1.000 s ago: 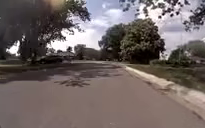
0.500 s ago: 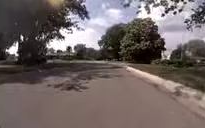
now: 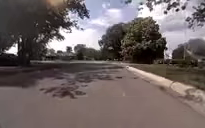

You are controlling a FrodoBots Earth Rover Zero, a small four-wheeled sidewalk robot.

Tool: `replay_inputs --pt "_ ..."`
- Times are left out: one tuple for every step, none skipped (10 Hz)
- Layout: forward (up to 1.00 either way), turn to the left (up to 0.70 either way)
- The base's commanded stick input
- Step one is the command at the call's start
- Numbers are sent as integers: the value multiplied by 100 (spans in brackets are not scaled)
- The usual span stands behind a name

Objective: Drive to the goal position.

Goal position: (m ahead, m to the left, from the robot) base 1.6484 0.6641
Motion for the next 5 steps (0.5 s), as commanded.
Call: replay_inputs --pt "70 0" --pt "70 0" --pt "70 0" --pt "70 0" --pt "70 0"
